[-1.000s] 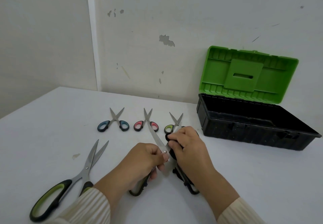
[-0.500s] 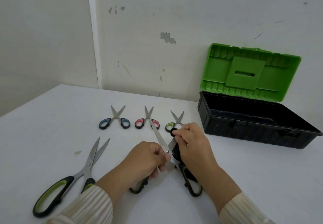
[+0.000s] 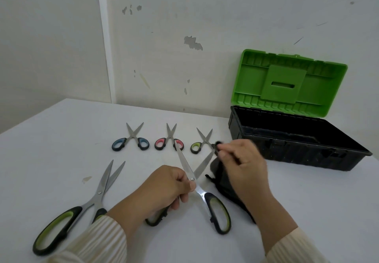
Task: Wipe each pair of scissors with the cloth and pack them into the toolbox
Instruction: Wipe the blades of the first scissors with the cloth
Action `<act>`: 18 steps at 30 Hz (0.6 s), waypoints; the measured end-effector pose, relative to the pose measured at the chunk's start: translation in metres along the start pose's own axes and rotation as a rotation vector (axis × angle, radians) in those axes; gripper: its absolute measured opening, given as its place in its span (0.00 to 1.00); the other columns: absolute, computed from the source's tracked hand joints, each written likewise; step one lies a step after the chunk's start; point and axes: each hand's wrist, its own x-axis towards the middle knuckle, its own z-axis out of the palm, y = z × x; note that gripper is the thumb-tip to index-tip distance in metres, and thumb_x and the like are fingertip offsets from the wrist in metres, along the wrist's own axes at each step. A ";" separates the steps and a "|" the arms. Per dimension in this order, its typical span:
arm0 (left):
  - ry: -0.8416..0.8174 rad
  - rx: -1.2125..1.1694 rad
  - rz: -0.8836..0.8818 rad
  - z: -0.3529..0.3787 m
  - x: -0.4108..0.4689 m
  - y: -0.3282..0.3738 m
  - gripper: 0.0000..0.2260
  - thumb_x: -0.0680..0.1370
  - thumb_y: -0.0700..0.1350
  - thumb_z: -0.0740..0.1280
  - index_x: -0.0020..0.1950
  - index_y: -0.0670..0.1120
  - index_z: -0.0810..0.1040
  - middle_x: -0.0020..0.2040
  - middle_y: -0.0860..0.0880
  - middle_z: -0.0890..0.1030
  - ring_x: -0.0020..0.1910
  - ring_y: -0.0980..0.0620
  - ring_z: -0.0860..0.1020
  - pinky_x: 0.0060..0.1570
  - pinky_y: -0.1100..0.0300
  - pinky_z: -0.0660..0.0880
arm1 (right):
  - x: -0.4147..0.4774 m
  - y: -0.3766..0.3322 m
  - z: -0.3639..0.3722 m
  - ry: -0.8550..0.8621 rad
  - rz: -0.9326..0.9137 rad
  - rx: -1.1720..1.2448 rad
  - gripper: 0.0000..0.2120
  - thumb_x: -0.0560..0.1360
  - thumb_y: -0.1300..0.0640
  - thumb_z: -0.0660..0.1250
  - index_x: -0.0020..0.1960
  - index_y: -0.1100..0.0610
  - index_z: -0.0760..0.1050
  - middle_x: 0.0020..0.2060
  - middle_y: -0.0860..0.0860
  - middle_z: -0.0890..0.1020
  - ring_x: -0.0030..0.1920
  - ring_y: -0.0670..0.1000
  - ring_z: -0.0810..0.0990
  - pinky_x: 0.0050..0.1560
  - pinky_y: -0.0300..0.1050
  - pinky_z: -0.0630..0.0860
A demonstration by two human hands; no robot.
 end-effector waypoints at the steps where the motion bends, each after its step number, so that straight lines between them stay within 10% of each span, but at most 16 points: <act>1: 0.012 -0.003 0.002 0.000 0.000 -0.001 0.14 0.75 0.45 0.70 0.29 0.45 0.74 0.26 0.49 0.78 0.20 0.53 0.70 0.23 0.64 0.67 | -0.006 -0.005 0.008 -0.159 -0.067 0.007 0.07 0.71 0.61 0.68 0.47 0.55 0.82 0.42 0.46 0.75 0.45 0.33 0.73 0.47 0.21 0.66; 11: 0.030 0.010 0.004 -0.001 0.000 -0.001 0.13 0.75 0.44 0.69 0.31 0.43 0.75 0.27 0.46 0.78 0.19 0.54 0.70 0.22 0.65 0.65 | -0.017 -0.011 0.029 -0.386 -0.120 -0.068 0.09 0.74 0.58 0.65 0.52 0.54 0.80 0.45 0.42 0.70 0.39 0.35 0.70 0.43 0.21 0.66; 18: -0.004 -0.058 -0.027 -0.009 -0.001 0.002 0.12 0.75 0.44 0.69 0.32 0.43 0.75 0.25 0.50 0.79 0.20 0.53 0.71 0.24 0.65 0.67 | 0.005 0.008 0.001 -0.025 0.203 -0.034 0.09 0.74 0.62 0.65 0.49 0.52 0.81 0.46 0.47 0.75 0.45 0.39 0.74 0.46 0.17 0.62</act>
